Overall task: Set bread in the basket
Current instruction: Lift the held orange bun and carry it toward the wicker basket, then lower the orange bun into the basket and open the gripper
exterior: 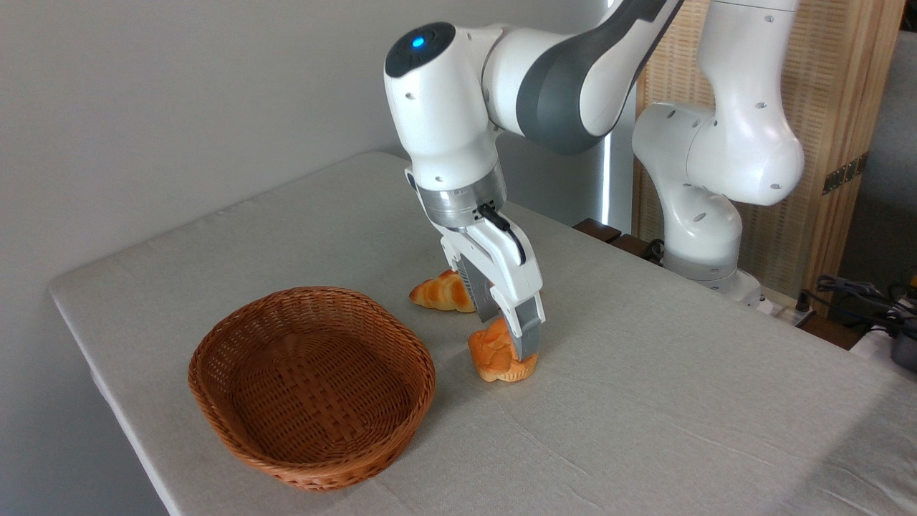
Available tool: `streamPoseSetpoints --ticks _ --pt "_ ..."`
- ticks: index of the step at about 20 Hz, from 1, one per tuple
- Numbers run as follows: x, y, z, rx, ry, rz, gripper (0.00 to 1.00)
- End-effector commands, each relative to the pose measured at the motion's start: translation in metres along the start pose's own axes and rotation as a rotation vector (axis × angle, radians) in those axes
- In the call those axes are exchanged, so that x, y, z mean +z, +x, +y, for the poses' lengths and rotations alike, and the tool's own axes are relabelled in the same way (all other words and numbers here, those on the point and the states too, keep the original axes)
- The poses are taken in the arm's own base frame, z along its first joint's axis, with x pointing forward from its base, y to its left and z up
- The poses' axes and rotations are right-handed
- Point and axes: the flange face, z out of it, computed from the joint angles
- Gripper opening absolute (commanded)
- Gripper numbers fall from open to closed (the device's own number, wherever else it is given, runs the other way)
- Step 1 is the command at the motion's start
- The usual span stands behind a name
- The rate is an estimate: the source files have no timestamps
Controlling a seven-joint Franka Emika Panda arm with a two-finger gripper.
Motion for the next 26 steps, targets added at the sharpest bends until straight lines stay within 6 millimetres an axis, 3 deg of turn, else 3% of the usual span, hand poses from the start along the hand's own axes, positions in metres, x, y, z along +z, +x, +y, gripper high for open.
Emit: streamPoseSetpoints --ticks 1,3,5,14,15,18,20,22,24,26 --pt "0.009 0.001 0.002 0.023 0.029 0.009 0.83" --pt "0.010 0.002 0.002 0.023 0.028 0.008 0.49" --pt "0.012 0.002 0.001 0.026 0.026 0.006 0.42" --pt "0.007 0.002 0.002 0.058 0.035 -0.023 0.43" --pt "-0.007 0.006 0.003 0.063 0.041 -0.019 0.43" --pt "-0.091 0.019 -0.006 0.069 0.069 -0.005 0.45" --pt "-0.127 0.033 -0.019 0.070 0.123 0.043 0.46" --pt "-0.143 0.053 -0.038 0.076 0.189 0.086 0.46" --pt "-0.139 0.070 -0.055 0.088 0.261 0.122 0.46" --pt "-0.127 0.086 -0.069 0.099 0.315 0.157 0.53"
